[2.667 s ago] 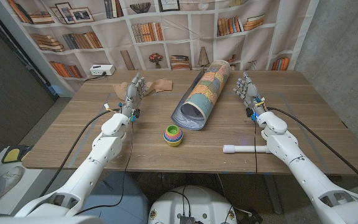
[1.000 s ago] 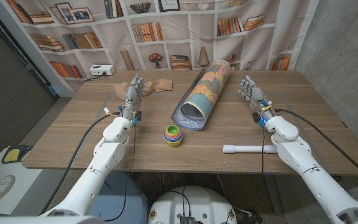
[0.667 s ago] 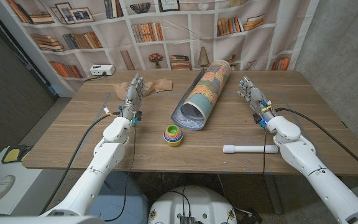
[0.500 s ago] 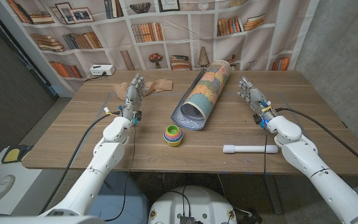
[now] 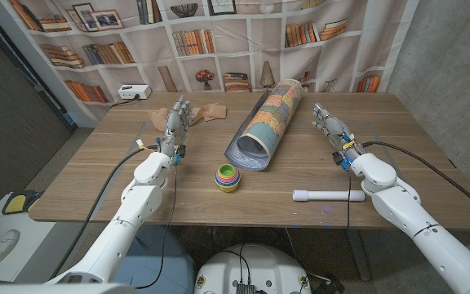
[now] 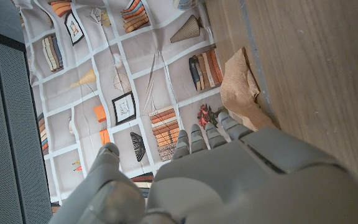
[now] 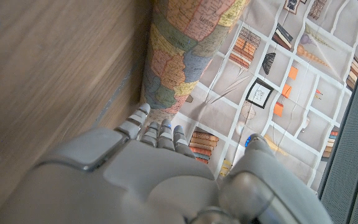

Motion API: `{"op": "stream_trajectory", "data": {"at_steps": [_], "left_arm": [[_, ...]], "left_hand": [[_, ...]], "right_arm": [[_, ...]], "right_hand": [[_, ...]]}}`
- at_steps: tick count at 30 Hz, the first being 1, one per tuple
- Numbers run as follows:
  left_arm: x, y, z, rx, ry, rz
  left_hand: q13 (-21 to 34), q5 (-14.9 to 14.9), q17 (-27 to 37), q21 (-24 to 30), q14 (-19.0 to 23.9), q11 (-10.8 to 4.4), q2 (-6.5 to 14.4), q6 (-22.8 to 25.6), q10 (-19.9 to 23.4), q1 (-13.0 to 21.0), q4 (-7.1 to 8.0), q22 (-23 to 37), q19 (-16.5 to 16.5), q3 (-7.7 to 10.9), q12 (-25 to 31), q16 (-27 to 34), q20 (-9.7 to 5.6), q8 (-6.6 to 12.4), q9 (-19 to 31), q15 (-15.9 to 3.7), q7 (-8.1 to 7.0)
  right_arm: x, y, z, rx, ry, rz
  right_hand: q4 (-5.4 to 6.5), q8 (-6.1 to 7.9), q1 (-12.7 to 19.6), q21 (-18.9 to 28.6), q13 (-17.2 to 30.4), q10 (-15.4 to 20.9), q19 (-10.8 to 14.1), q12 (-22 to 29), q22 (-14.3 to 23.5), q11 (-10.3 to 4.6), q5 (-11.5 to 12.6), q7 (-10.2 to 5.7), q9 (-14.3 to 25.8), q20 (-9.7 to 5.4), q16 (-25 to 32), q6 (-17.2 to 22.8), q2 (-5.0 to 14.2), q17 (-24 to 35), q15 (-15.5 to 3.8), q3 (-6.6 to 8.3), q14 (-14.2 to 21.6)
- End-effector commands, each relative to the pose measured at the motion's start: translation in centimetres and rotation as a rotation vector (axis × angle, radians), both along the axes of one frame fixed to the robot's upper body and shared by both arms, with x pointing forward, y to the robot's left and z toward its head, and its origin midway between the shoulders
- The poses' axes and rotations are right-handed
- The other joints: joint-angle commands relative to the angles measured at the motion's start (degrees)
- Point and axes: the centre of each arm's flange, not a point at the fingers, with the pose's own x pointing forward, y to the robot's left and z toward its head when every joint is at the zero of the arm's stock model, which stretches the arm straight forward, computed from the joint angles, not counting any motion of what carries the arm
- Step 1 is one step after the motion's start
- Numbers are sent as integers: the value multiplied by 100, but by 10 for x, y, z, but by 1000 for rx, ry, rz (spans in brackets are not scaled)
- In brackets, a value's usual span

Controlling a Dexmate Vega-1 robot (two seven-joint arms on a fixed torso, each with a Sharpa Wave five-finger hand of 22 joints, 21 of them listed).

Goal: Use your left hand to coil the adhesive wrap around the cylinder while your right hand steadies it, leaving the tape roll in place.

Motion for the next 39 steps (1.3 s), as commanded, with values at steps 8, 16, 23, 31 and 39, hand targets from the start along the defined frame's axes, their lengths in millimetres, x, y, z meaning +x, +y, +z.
{"op": "stream_trajectory", "data": {"at_steps": [8,16,23,31,39], "left_arm": [[-4,11,-6,3,22,13],[-2,15,-4,9,27,22],[3,16,-5,5,41,23],[7,19,-4,5,40,24],[9,17,-3,11,37,18]], "left_hand": [[17,7,26,38,-22,1,23,-3,46,55,-27,25,11,12,16,38,29,-7,30,-10,-6],[18,7,27,37,-25,-6,24,-3,43,52,-31,25,6,11,12,37,28,-8,31,-13,-8],[18,6,27,36,-27,7,25,4,37,48,-35,25,0,11,8,37,32,-7,30,-13,-20],[18,6,27,37,-26,-6,26,1,46,43,-38,26,1,10,10,38,34,-9,31,-9,-23],[17,6,27,35,-22,-17,26,7,48,39,-41,26,-7,9,9,39,34,-8,31,-10,-19]], "right_arm": [[-7,14,-1,-128,2,-144],[-12,23,7,-280,53,-244],[-15,28,8,-324,66,-261],[-29,34,10,-425,65,-364],[-29,38,8,-441,75,-376]], "right_hand": [[-75,42,93,29,13,51,42,36,19,-10,25,-6,29,-33,41,95,24,0,-28,25,17],[-114,41,122,9,11,45,-26,29,19,-36,18,-60,29,-36,6,125,33,-4,-95,21,-104],[-128,16,129,3,11,-25,-60,2,19,-23,15,-57,29,-38,-3,68,46,-5,-79,19,-157],[-142,16,141,10,10,-16,-58,8,19,18,14,-54,30,-30,5,69,58,-6,-58,19,-160],[-156,19,148,14,10,-16,-60,10,19,17,11,-55,30,-24,14,76,61,-8,-55,15,-157]]}}
